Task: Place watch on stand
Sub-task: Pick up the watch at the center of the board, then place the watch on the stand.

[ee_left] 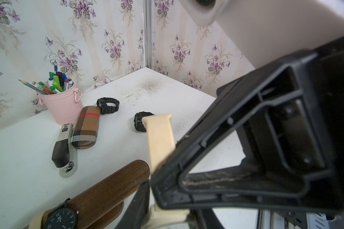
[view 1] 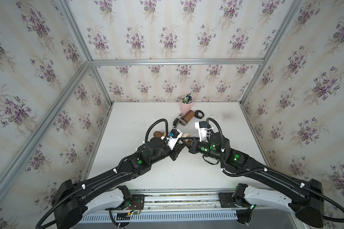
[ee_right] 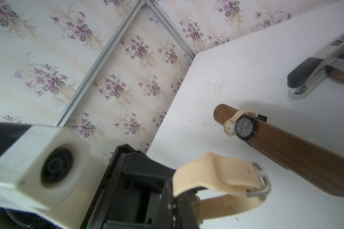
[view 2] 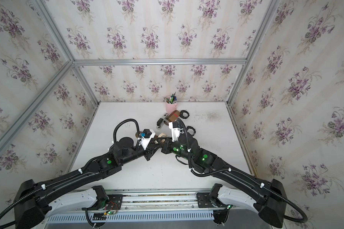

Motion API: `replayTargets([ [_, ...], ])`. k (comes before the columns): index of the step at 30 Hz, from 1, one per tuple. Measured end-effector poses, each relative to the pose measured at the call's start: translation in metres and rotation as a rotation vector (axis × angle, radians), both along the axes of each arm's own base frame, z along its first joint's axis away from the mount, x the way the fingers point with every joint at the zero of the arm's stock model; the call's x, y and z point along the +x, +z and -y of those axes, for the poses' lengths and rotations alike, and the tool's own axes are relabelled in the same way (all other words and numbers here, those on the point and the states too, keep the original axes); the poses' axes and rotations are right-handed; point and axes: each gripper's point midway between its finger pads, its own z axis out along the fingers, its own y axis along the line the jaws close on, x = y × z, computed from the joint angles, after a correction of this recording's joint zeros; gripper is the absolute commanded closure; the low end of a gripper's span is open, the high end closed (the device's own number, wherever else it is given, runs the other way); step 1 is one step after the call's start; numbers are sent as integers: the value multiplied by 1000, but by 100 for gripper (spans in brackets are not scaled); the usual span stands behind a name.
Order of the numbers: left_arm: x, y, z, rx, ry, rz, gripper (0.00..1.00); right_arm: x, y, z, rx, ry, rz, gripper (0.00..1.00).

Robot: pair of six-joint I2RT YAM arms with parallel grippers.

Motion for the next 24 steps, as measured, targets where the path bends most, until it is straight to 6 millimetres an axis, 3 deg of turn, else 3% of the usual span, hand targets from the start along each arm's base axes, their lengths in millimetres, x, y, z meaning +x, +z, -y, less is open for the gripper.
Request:
replayTargets([
  [9,8,-12,-13,37,58,-40,72,4,-8,11,-93,-33,32,72],
  [15,17,-25,-26,99,124,-107,74,13,-5,37,-156,-109,79,63],
  [20,49,-33,-59,166,282,-196,77,29,-26,65,-221,-198,55,62],
  [24,79,-37,-101,204,446,-287,77,39,-54,84,-271,-247,9,63],
])
